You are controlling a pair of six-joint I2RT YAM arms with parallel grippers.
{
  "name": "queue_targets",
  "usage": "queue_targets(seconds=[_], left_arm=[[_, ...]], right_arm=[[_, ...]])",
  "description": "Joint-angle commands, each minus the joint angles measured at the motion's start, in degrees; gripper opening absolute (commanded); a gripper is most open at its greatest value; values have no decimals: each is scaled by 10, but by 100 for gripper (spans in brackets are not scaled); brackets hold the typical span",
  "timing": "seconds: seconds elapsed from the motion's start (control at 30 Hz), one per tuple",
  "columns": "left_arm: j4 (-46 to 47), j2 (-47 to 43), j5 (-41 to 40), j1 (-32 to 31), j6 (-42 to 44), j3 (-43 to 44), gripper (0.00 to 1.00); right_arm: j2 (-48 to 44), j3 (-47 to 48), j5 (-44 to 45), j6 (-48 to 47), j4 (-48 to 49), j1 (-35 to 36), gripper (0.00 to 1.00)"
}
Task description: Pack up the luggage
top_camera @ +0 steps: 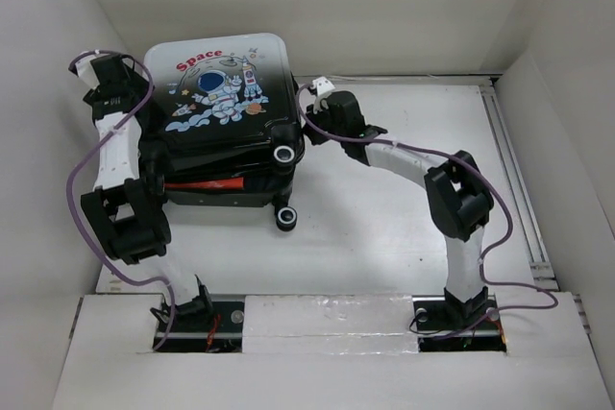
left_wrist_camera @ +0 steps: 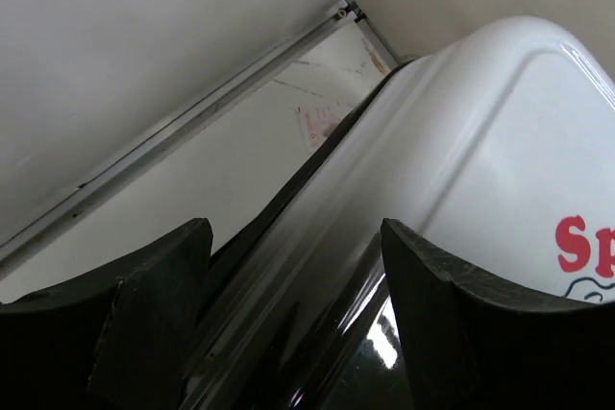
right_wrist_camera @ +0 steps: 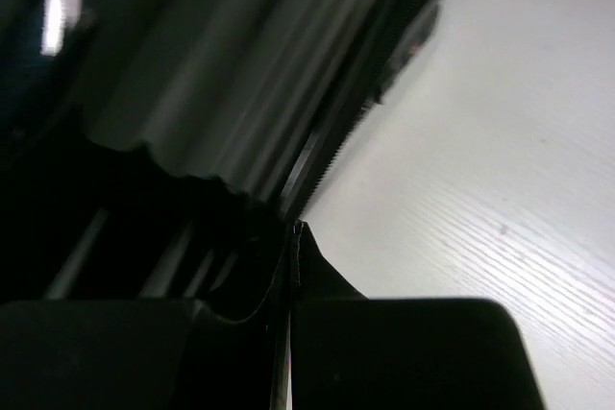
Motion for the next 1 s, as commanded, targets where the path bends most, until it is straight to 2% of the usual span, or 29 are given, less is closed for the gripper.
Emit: queue_targets(seconds=[0.0, 0.07, 0.13, 0.2, 0.3, 0.33, 0.43, 0.5, 0.63, 0.7, 0.8, 0.97], left_arm=[[3, 8, 25, -3, 20, -5, 67], [-20, 29, 25, -3, 20, 8, 65], [-46, 32, -65, -3, 3, 3, 58], [16, -32, -85, 13, 3, -66, 58], [100, -115, -40, 25, -7, -145, 60], [118, -154, -30, 25, -7, -145, 63], [100, -179, -25, 25, -23, -103, 71], [58, -179, -65, 25, -23, -74, 77], [-12, -134, -106, 32, -11, -41, 77], [-21, -119, -127, 32, -3, -51, 68], [-12, -101, -94, 32, 20, -82, 57], [-38, -56, -63, 32, 6, -88, 54]], right_arm=[[-14, -1, -28, 1, 70, 29, 0], [-20, -23, -43, 6, 95, 37, 0], [-32, -57, -49, 6, 118, 54, 0], [-61, -87, -49, 6, 134, 64, 0], [-99, -139, -33, 11, 161, 77, 0], [-108, -149, -24, 17, 167, 77, 0], [-145, -194, -8, 23, 187, 83, 0], [-152, -209, 1, 23, 193, 89, 0], [-167, -203, 14, 17, 156, 65, 0], [-195, -209, 14, 12, 145, 38, 0], [-210, -210, 6, 5, 129, 5, 4], [-153, -116, -40, -5, 98, -8, 5]])
